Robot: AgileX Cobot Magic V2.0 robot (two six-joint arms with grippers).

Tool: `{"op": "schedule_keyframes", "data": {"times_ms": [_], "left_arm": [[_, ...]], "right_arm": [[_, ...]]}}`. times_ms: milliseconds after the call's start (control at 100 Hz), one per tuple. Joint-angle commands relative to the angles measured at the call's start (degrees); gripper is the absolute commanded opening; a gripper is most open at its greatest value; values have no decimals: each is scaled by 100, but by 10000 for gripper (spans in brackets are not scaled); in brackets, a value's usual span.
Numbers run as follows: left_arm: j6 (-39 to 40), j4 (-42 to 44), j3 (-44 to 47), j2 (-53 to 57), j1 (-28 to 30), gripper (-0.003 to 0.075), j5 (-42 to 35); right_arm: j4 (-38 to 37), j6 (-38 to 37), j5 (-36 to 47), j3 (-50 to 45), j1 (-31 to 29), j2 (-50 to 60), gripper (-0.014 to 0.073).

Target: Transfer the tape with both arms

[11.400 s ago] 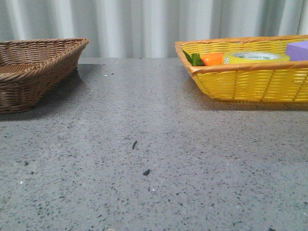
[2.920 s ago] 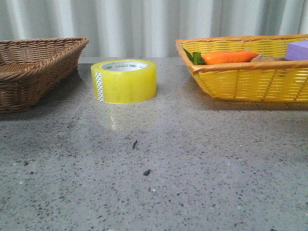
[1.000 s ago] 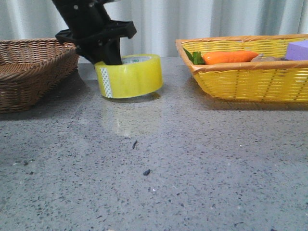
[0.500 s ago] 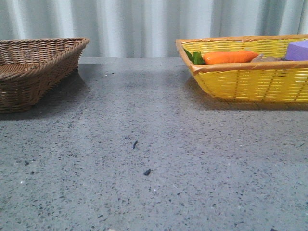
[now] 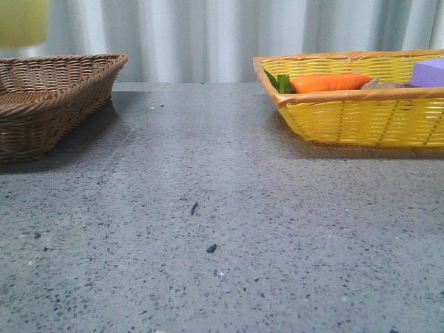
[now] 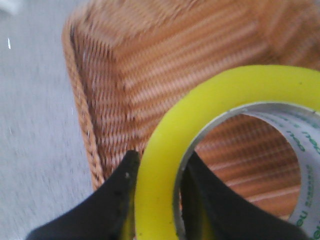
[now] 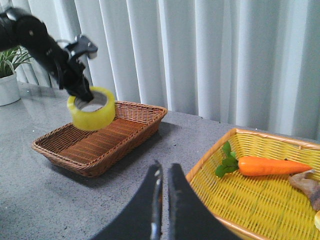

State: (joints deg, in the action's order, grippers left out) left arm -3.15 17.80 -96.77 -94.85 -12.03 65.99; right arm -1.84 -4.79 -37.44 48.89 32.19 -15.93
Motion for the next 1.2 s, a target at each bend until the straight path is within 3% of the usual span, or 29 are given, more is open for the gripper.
{"op": "schedule_keyframes", "data": {"times_ms": [0,90,290,350,430,600,800,900,1100,1190], "left_arm": [[477,57,205,254,297,-13,-603],[608,-407,429,254,508,71,-763],[582,-1084,460,374,602,436,-1028],[573,-1253,460,502,602,479,-1172],[561,-1612,498,794,602,470,-1571],[315,-2188,1152,1914,240,371,-2969],[315,-2147,3274,3807,-804,344,-4677],[315,-2120,4513,4608,-1197,323,-5413],[315,-2028,6163,5777,-1297,254,-6042],[315,-2028,6512,6123,-1297,160,-6053]], "right_arm": [[-108,5,492,116,-28,-133,-62],[-108,5,492,116,-28,-133,-62],[-108,5,482,116,-28,-133,-62],[-108,5,454,116,-28,-133,-62],[-161,5,186,116,-28,-121,-62],[-555,5,-419,7,-28,70,-61],[-2052,-16,-132,-496,-28,882,-50],[-2413,-16,-204,-637,-28,1165,-50],[-2411,-16,-640,-726,-28,1263,-50],[-2411,-16,-763,-739,-28,1263,-51]]}}
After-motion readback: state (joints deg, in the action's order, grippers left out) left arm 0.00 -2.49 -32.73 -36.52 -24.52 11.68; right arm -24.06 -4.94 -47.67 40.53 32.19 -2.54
